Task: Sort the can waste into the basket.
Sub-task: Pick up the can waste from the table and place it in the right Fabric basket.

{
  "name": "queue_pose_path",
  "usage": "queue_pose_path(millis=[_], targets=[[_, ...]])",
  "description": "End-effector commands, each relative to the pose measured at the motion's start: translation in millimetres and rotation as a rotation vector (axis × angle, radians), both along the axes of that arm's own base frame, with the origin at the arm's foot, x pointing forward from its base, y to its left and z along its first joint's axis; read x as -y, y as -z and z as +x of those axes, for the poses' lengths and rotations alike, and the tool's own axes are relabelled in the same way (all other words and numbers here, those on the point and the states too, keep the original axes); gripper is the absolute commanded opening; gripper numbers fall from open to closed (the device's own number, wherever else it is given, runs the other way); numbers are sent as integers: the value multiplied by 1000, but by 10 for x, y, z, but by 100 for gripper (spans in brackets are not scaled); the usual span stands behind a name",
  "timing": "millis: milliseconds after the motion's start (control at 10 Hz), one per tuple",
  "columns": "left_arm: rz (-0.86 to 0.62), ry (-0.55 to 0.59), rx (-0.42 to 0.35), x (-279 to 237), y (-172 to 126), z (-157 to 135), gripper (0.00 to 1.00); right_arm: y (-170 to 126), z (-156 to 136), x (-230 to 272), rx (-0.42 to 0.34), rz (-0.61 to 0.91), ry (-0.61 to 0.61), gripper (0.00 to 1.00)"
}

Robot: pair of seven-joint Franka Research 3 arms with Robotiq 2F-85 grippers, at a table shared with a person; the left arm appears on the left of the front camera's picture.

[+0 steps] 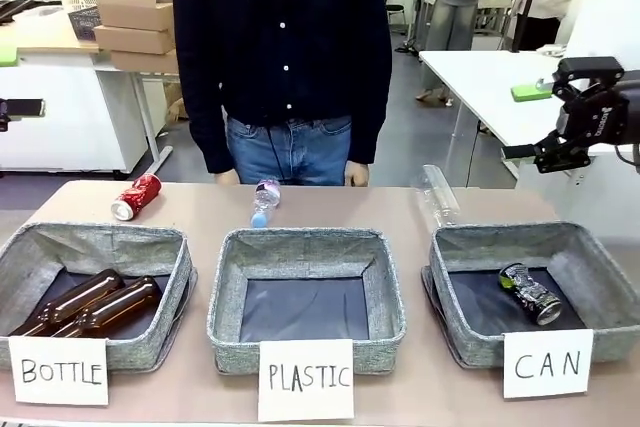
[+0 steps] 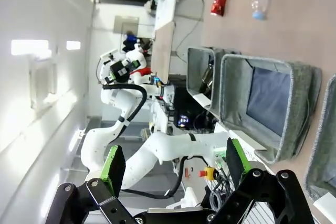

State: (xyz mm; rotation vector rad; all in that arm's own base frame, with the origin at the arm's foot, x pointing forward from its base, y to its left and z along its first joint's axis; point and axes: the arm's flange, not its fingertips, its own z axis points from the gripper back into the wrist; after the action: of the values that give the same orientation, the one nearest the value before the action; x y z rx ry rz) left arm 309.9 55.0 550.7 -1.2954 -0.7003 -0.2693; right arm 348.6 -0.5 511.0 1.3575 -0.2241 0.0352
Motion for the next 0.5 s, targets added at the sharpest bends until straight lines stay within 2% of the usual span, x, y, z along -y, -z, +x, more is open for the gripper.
queue_pose_path(millis=[0, 400], targets=[[-17, 4, 27, 20, -12, 8, 100, -6, 11, 111, 21, -4, -12, 100], [-17, 4, 27, 20, -12, 8, 100, -6, 11, 111, 21, -4, -12, 100]])
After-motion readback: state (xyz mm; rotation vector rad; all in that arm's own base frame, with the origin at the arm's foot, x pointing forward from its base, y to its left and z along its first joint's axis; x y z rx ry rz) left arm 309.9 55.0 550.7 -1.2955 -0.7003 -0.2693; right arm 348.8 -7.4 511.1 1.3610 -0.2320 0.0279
